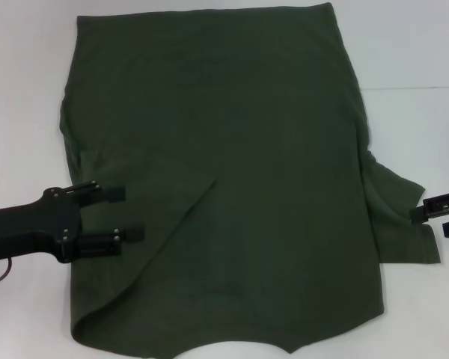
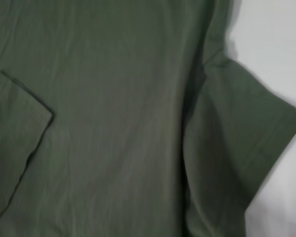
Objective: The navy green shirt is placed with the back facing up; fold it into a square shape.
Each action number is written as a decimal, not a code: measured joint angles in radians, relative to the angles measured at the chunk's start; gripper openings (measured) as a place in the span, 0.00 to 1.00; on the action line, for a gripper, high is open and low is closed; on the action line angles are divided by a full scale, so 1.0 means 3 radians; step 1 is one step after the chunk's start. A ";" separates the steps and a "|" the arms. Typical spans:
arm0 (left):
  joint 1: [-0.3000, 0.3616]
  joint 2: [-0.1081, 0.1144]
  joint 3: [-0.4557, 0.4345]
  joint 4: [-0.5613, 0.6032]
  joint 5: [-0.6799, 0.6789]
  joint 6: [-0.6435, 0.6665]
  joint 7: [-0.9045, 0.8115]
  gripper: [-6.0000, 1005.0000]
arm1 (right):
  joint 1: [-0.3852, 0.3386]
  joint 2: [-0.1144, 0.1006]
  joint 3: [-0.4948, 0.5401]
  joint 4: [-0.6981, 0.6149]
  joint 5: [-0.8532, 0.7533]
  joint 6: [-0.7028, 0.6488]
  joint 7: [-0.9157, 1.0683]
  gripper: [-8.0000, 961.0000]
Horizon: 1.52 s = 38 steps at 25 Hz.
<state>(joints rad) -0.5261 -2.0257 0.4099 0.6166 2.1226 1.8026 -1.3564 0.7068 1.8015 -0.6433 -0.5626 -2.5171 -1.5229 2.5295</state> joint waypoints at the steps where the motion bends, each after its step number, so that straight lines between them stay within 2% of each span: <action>1: 0.0000 -0.0003 -0.0003 0.0000 -0.0006 -0.0001 0.0000 0.91 | 0.0003 0.0005 -0.0001 0.0016 -0.0001 0.0029 -0.0015 0.80; 13: -0.0003 -0.0007 -0.0007 0.0000 -0.0019 -0.0018 -0.0003 0.90 | 0.0026 0.0049 0.0008 0.0196 0.0011 0.0207 -0.0154 0.79; 29: -0.0010 -0.0007 -0.0007 0.0000 -0.0019 -0.0057 0.0002 0.90 | 0.0043 0.0116 -0.0003 0.0202 -0.0005 0.0268 -0.0164 0.79; 35: -0.0010 -0.0007 -0.0006 0.0000 -0.0019 -0.0057 0.0002 0.90 | 0.0042 0.0116 -0.0003 0.0203 -0.0011 0.0294 -0.0163 0.57; 38: -0.0010 -0.0007 -0.0007 0.0000 -0.0019 -0.0057 0.0002 0.90 | 0.0042 0.0115 -0.0003 0.0205 -0.0011 0.0299 -0.0163 0.55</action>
<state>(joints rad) -0.5292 -2.0278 0.4080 0.6166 2.1168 1.7854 -1.3559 0.7194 1.8360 -0.6443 -0.5012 -2.5203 -1.4331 2.4806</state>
